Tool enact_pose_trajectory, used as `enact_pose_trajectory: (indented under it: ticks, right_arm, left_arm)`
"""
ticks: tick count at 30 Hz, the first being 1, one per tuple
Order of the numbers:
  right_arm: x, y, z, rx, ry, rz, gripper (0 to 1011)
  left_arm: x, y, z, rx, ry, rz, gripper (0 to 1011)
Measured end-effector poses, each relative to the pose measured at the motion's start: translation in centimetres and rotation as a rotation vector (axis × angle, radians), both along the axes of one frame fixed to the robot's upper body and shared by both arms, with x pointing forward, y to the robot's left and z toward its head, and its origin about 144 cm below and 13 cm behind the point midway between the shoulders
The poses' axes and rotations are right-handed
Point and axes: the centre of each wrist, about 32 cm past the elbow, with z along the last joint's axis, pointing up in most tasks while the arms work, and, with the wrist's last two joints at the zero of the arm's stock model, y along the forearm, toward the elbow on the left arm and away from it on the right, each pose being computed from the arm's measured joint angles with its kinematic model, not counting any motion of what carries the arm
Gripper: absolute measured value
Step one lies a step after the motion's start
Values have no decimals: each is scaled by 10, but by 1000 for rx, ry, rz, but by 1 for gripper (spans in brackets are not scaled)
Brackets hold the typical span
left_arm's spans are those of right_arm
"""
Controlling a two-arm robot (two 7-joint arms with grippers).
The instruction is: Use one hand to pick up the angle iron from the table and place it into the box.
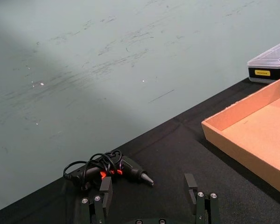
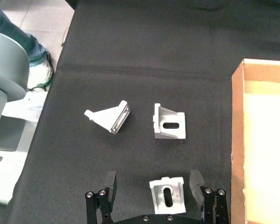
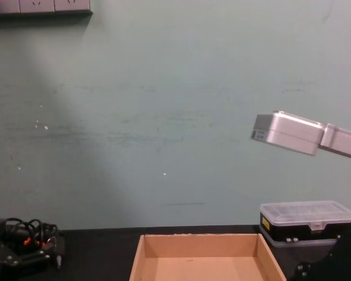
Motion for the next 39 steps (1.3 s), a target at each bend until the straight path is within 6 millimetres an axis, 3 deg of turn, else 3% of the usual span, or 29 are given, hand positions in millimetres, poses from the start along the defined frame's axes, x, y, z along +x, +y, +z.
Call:
enact_pose_trajectory:
  ticks: [39]
  right_arm:
    - [14,15,-12,-62,0,60,1000]
  left_arm:
    - [0,0,0,0,0,0,1000]
